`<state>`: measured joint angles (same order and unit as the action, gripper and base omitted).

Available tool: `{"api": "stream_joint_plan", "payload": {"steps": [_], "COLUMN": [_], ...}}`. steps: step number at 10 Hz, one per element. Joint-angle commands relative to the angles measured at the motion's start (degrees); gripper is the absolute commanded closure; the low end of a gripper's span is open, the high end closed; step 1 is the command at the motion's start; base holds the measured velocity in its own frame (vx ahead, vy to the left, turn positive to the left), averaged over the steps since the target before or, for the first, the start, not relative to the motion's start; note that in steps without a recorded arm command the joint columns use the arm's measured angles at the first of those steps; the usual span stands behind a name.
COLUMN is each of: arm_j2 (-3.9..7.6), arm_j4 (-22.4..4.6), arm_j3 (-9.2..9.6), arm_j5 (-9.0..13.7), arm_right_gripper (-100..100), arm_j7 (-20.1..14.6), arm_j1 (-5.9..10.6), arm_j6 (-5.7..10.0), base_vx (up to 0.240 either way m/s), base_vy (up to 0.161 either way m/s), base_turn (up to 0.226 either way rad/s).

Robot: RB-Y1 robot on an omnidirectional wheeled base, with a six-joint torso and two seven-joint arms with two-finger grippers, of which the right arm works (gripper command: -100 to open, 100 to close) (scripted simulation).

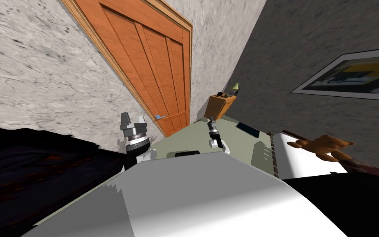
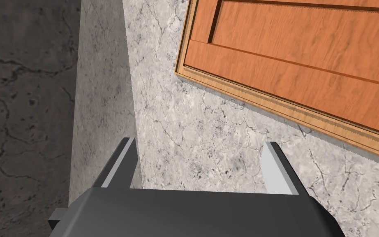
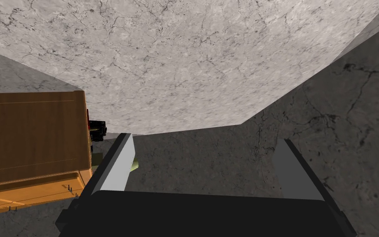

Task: Pull the door open

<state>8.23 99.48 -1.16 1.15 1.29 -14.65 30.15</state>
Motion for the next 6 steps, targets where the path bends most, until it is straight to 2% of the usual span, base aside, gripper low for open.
{"api": "stream_joint_plan", "payload": {"steps": [1,6], "arm_j2": [0.13,0.46], "arm_j4": [-1.86,-7.37], "arm_j3": [-0.04,-0.29], "arm_j5": [0.09,0.46], "arm_right_gripper": [-100,-100], "arm_j7": [0.07,0.19], "arm_j1": [0.69,2.92], "arm_j6": [0.6,1.95], "base_vx": [-0.038,-0.038], "base_vy": [-0.031,-0.005], "base_turn": [0.109,0.129]}}
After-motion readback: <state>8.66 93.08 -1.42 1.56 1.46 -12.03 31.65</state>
